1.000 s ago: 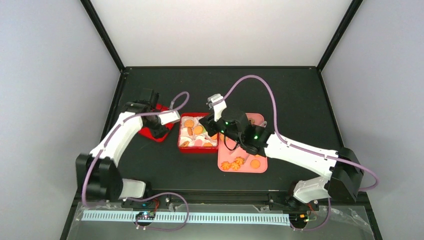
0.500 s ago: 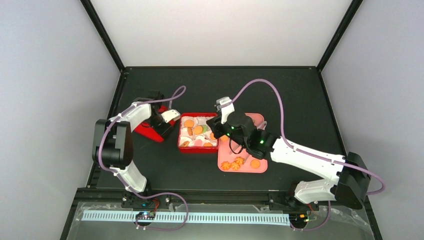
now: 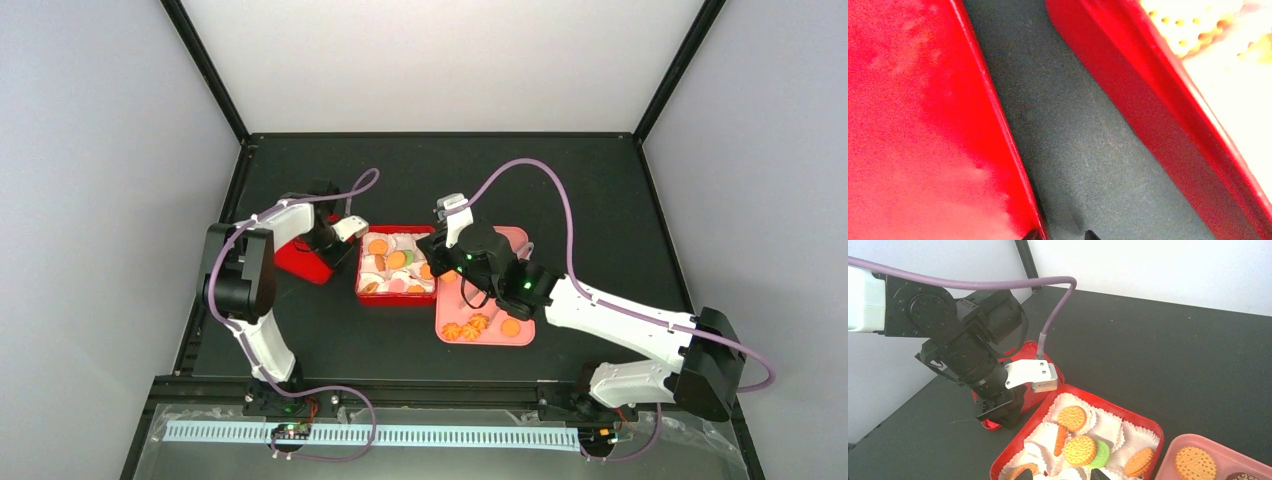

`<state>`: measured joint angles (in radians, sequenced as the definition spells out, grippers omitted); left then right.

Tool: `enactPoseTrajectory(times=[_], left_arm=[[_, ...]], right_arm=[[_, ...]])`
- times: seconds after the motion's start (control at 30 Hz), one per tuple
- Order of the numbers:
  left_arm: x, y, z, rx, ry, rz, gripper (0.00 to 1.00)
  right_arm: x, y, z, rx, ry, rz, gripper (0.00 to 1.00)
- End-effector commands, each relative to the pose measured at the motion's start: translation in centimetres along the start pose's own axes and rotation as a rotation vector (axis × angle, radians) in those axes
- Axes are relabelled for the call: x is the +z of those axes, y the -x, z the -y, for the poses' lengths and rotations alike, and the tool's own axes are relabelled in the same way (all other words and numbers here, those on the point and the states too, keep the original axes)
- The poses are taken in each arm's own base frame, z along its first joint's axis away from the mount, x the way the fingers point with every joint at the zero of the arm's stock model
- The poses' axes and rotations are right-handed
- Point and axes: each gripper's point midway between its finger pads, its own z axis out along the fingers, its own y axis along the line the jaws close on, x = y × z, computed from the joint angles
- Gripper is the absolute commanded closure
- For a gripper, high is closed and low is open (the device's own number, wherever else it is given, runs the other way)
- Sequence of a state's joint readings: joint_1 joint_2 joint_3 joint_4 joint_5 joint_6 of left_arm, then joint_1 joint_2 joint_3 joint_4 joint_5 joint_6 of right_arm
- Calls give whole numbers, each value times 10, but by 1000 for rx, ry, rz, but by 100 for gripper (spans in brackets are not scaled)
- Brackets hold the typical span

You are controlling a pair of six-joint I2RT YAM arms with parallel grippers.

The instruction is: Pack the cookies

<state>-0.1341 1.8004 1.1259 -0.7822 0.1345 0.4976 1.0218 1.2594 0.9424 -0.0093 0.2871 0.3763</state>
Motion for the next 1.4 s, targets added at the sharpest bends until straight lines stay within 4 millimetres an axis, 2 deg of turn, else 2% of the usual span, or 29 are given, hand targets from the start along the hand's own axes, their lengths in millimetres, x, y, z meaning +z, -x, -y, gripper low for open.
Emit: enactPoseTrajectory(times=[0.0,0.17,0.3,0.4,0.57,0.7,0.83,0.9,0.97,1.13,1.37], left_arm=[[2,7,-1,-7,7,12,81],[-4,2,-3,10,41,25,96],[-18,-2,-1,29,58,28,98],[-38,-5,-1,52,87,39,99],[-90,-9,16,140,76,77,98],[-133,-23,40,236,29,92,98],[-180,-31,72,341,-38,170,98],[-200,-35,96,413,-109,222,99],[-220,-42,124,492,-170,281,99],[-241,-56,172,667,-252,392,98],[-248,-60,195,751,-285,410,99]], right_arm=[[-6,3,4,-3,-26,17,70],[-8,8,3,-11,-24,26,71],[-8,9,1,-18,-15,27,72],[-9,11,0,-34,-8,30,72],[-11,14,-6,-93,27,40,70],[-15,13,-26,-237,149,71,54],[-25,-5,-52,-480,333,94,32],[-32,-17,-61,-575,412,99,25],[-38,-24,-68,-661,475,104,21],[-44,-31,-75,-802,535,94,20],[-46,-36,-84,-927,540,130,19]])
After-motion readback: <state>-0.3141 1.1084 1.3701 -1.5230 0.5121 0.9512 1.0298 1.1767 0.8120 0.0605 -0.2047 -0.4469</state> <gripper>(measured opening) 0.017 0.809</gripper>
